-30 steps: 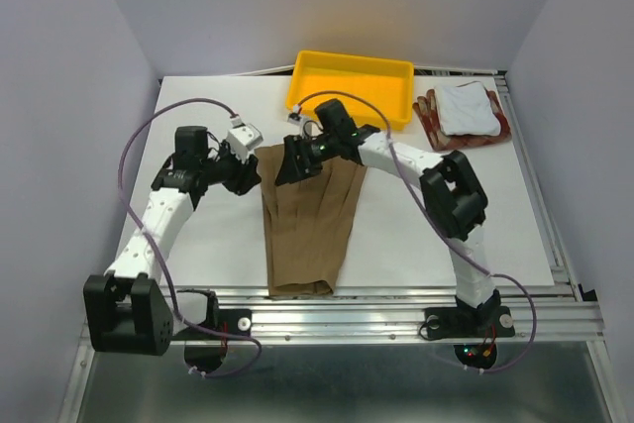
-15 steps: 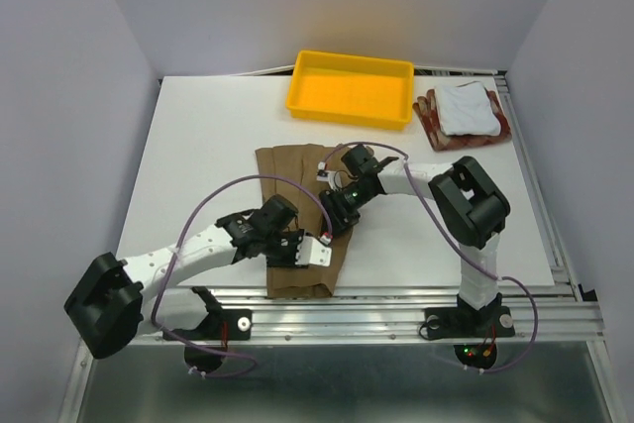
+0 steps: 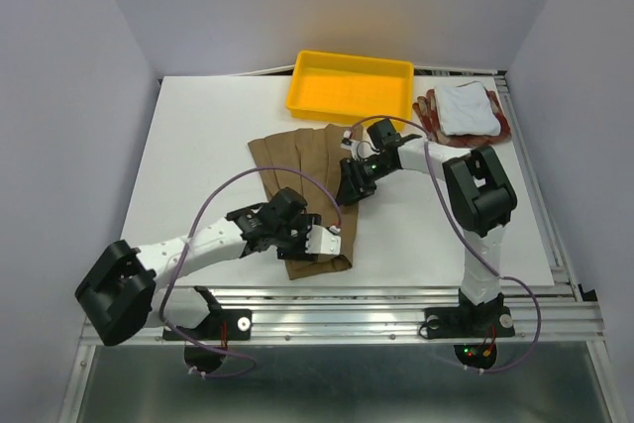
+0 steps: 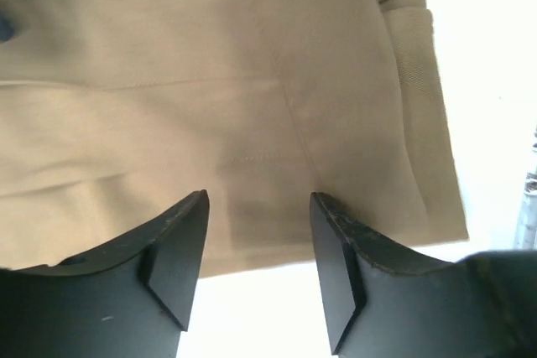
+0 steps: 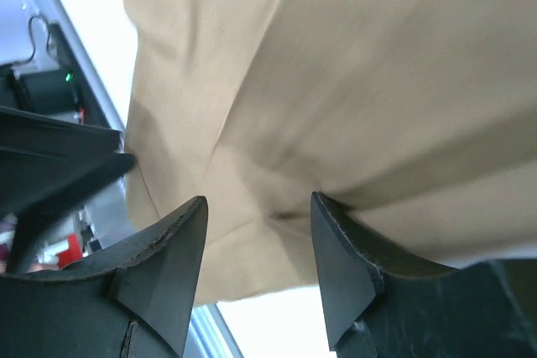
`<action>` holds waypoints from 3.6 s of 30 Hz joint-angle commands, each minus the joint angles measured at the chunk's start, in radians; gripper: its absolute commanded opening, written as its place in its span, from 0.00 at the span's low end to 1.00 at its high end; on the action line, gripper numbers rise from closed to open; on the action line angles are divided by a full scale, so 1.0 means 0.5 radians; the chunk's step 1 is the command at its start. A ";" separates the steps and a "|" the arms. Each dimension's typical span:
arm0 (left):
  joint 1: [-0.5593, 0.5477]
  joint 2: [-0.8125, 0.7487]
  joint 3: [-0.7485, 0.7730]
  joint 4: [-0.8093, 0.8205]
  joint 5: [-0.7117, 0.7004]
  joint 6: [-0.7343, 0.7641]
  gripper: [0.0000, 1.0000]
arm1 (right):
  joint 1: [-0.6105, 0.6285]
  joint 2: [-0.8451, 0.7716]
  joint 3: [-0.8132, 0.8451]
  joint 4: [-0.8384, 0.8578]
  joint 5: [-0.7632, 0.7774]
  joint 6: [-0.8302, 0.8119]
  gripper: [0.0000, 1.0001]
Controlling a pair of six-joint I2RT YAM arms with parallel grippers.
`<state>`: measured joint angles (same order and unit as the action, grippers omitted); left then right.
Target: Fold and stack the skirts
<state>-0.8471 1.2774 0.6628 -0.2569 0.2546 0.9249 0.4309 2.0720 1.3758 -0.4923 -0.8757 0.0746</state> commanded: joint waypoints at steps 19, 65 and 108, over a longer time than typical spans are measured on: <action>-0.711 0.056 0.000 0.035 -0.445 -0.853 0.78 | 0.332 -0.024 -0.512 0.015 0.033 -0.241 0.53; -0.791 -0.030 0.172 -0.256 -0.245 -0.549 0.54 | 0.338 -0.021 -0.116 -0.408 0.064 -0.594 0.54; -0.929 0.118 0.322 -0.560 -0.234 -0.675 0.12 | 0.378 0.075 -0.052 -0.120 0.325 -0.382 0.50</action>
<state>-1.3121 1.4033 0.7544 -0.3775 0.0078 0.5457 0.6289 2.1269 1.3487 -0.6479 -0.9485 -0.0090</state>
